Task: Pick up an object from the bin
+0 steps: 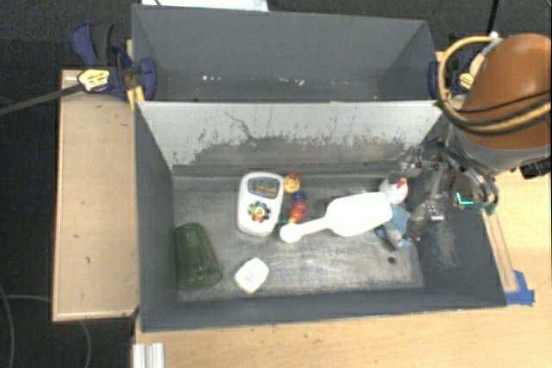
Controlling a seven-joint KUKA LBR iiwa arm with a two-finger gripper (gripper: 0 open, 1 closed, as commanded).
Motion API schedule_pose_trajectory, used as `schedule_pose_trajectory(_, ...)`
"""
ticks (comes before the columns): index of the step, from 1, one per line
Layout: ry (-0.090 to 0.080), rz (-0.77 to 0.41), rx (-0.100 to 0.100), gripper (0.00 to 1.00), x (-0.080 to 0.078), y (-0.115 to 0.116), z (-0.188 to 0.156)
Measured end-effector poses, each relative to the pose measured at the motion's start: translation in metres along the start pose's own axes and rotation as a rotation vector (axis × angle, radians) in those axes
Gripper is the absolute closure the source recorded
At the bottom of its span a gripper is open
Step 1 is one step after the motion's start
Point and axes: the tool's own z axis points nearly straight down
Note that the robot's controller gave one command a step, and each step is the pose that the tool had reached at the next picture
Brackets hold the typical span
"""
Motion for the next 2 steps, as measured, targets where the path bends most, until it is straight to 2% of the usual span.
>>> schedule_pose_trajectory(1,-0.008,-0.003,0.001,0.0,-0.002,0.0,-0.004)
schedule_pose_trajectory(2,-0.011,-0.121,0.002,0.0,-0.025,0.007,0.054)
